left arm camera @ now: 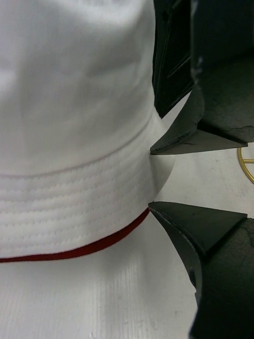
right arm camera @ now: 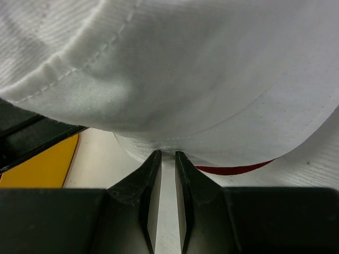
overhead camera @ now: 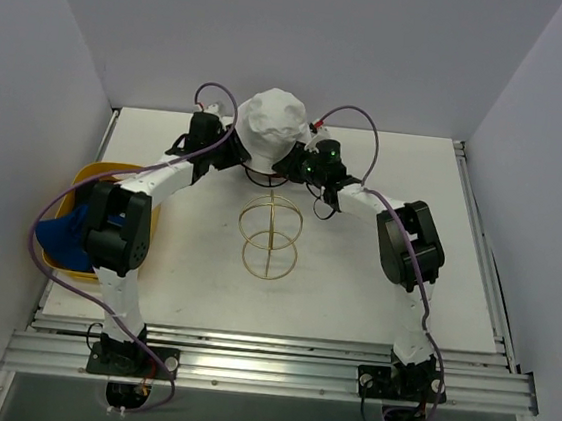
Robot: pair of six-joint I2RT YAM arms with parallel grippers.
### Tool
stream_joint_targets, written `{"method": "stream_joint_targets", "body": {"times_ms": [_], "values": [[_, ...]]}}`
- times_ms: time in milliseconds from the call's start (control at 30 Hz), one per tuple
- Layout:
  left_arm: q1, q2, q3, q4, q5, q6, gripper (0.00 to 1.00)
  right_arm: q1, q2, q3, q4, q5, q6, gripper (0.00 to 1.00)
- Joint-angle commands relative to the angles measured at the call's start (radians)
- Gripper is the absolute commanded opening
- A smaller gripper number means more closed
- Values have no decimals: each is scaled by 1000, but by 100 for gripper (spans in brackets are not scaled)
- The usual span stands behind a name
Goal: Stack the hats
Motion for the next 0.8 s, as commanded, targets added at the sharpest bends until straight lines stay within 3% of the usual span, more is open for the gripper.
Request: {"method": "stream_joint_targets", "body": {"times_ms": [0, 200, 400, 600, 767], "values": [[11, 17, 11, -30, -29, -7, 49, -3, -38, 19, 27, 33, -4, 13], [20, -78, -13, -77, -56, -7, 49, -3, -131, -9, -25, 33, -29, 13], [31, -274, -2, -243, -200, 25, 61, -6, -271, -58, -186, 79, -104, 17], [103, -441, 4, -430, -287, 33, 67, -14, -441, -216, -254, 231, -101, 16], [184, -581, -47, -541, -380, 77, 74, -43, -696, -389, -323, 344, -112, 17]]}}
